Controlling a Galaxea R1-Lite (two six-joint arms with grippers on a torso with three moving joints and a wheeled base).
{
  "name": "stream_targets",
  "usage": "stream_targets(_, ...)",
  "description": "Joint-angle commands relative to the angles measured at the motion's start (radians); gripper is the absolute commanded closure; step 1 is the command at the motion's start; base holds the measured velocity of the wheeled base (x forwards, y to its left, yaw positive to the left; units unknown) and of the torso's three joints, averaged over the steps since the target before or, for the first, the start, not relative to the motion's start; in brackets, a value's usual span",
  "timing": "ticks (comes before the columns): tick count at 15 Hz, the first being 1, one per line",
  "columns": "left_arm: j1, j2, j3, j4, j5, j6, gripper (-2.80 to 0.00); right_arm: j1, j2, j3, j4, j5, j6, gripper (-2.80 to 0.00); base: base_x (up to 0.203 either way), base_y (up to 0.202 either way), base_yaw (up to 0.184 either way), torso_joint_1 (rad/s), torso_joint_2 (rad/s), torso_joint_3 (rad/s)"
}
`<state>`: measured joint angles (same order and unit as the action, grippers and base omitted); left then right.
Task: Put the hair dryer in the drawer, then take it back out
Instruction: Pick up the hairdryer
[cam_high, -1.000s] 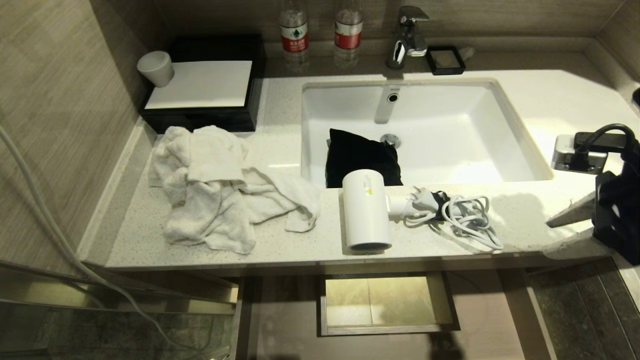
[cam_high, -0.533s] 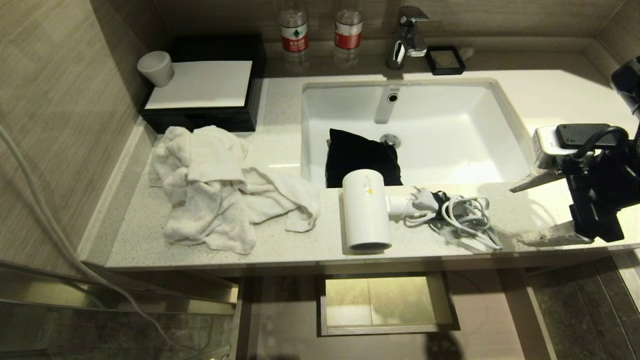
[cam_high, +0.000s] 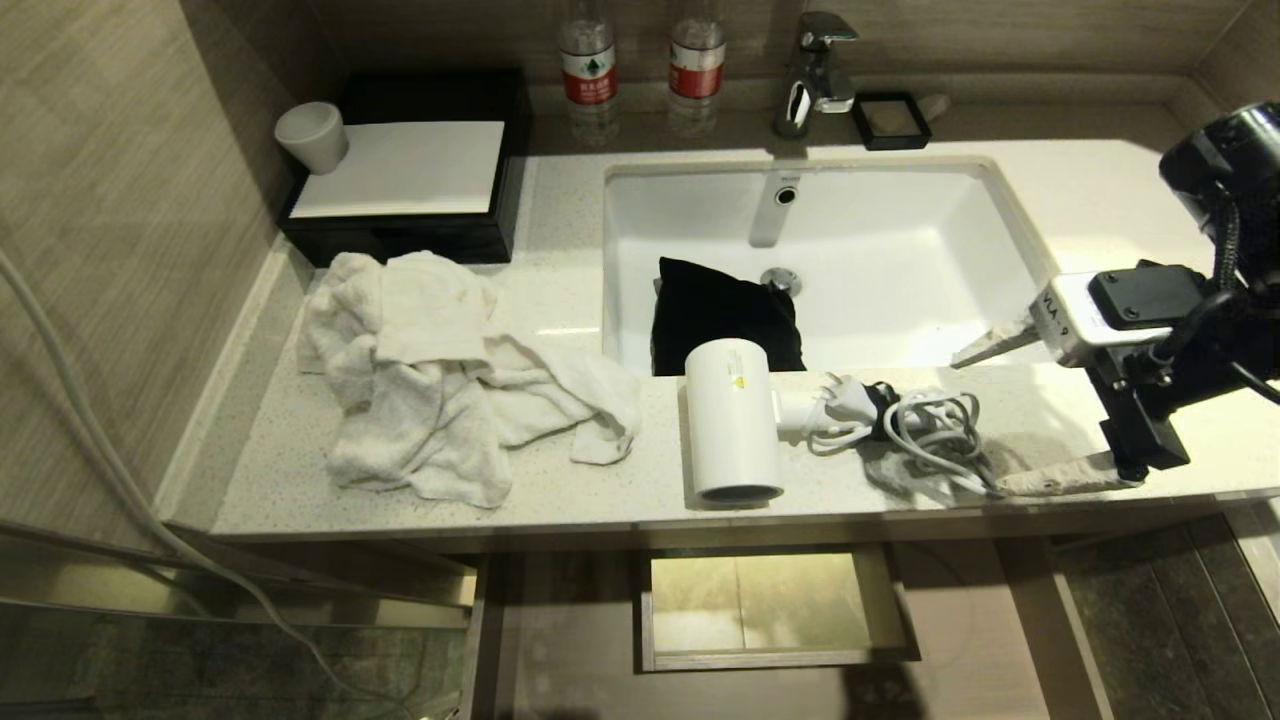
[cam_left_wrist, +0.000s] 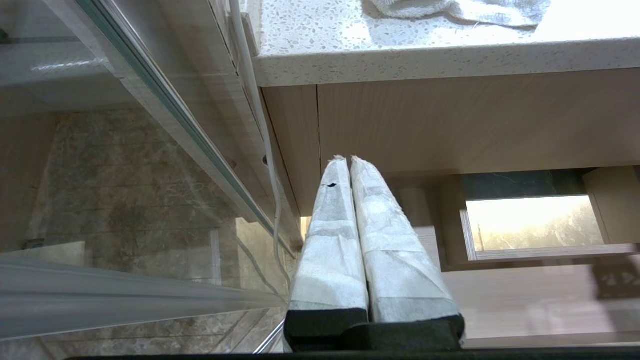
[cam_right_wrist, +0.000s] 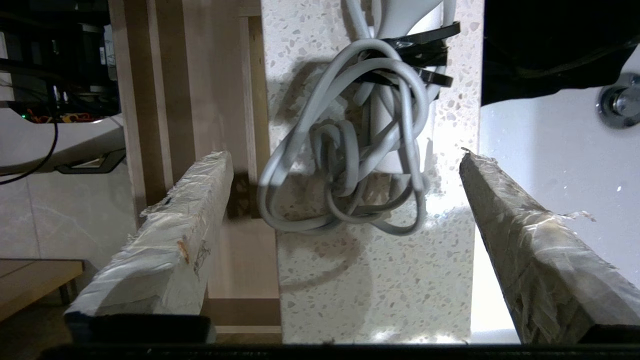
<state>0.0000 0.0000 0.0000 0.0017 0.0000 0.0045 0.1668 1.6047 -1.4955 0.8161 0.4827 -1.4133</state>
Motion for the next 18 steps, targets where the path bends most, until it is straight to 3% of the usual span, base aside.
stream_targets(1, 0.0, 0.0, 0.001, 0.0, 0.0, 0.0, 0.0, 0.0, 0.039, -0.058, 0.044, 0.0, -0.01, -2.8, 0.0, 0.0, 0.0, 0.0, 0.0, 0.0)
stream_targets(4, 0.0, 0.0, 0.0, 0.0, 0.0, 0.0, 0.0, 0.002, 0.05, -0.098, 0.135, -0.027, -0.006, -2.8, 0.0, 0.0, 0.0, 0.0, 0.0, 0.0)
stream_targets(8, 0.0, 0.0, 0.0, 0.0, 0.0, 0.0, 0.0, 0.04, 0.078, -0.145, 0.135, -0.13, 0.03, -2.8, 0.0, 0.0, 0.0, 0.0, 0.0, 0.0)
stream_targets(11, 0.0, 0.0, 0.001, 0.0, 0.0, 0.0, 0.0, 0.12, 0.104, -0.191, 0.127, -0.187, 0.137, -2.8, 0.0, 0.0, 0.0, 0.0, 0.0, 0.0)
stream_targets(18, 0.0, 0.0, 0.001, 0.0, 0.0, 0.0, 0.0, 0.195, 0.14, -0.211, 0.125, -0.296, 0.253, -2.8, 0.0, 0.0, 0.0, 0.0, 0.0, 0.0)
